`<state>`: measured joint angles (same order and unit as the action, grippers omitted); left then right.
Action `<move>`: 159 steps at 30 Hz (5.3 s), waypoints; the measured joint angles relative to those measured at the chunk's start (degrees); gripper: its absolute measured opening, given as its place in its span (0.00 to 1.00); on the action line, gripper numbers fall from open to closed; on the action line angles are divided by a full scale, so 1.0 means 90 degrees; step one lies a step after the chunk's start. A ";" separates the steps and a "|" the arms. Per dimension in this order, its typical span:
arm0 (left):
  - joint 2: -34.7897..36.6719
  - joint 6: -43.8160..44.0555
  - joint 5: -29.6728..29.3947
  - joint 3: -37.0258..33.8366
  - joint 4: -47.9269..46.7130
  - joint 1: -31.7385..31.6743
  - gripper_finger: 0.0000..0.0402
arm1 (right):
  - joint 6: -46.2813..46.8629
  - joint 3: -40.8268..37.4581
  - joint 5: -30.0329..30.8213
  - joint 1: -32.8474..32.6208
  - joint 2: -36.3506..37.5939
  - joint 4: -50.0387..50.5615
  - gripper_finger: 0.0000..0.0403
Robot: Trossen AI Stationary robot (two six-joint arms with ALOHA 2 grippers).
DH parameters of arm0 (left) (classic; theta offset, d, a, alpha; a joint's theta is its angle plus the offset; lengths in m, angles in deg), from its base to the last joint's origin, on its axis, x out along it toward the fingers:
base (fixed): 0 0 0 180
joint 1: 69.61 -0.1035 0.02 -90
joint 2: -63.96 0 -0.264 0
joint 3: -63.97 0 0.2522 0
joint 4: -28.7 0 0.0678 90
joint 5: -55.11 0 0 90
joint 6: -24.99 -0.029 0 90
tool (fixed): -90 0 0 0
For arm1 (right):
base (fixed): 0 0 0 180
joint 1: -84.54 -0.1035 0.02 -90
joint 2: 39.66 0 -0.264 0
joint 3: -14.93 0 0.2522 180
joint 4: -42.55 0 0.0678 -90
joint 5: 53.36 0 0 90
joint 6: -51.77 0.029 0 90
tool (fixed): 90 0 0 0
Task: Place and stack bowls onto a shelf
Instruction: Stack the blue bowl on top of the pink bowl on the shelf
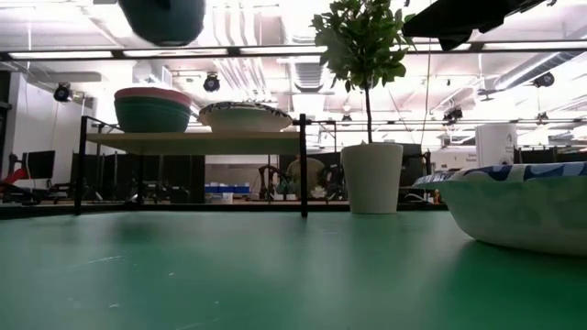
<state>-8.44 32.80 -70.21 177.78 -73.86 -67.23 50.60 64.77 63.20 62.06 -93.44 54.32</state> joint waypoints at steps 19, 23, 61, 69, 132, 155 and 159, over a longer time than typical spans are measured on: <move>0.0136 -0.1851 0.2052 -0.0072 0.0366 -0.3054 0.00 | 0.0017 -0.0015 0.0001 0.0000 0.0000 0.0021 0.02; 0.0122 -0.1956 0.2061 -0.0231 0.0434 -0.3116 0.00 | 0.0022 -0.0017 0.0001 0.0000 0.0000 0.0021 0.02; 0.0370 -0.1978 0.2039 -0.2256 0.1580 -0.3408 0.20 | 0.0033 -0.0027 0.0001 0.0001 0.0000 0.0026 0.02; 0.0679 -0.1916 0.2152 -0.1810 0.1650 -0.3403 0.40 | 0.0032 -0.0027 0.0001 0.0001 0.0000 0.0023 0.02; 0.3417 -0.2122 -0.1586 -0.5931 0.6267 -0.4128 0.09 | 0.0046 -0.0027 0.0004 0.0002 0.0000 -0.0004 0.02; 0.3454 -0.1397 -0.1378 -0.5853 0.5855 -0.4150 0.09 | 0.0085 -0.0027 0.0006 0.0002 0.0000 -0.0004 0.02; 0.3568 -0.1003 0.0082 -0.5635 0.5919 -0.4151 0.09 | 0.0134 -0.0027 0.0006 0.0002 0.0000 -0.0006 0.02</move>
<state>23.68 23.77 -69.48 127.07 -20.59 -104.59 51.81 64.52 63.26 62.07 -93.44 54.26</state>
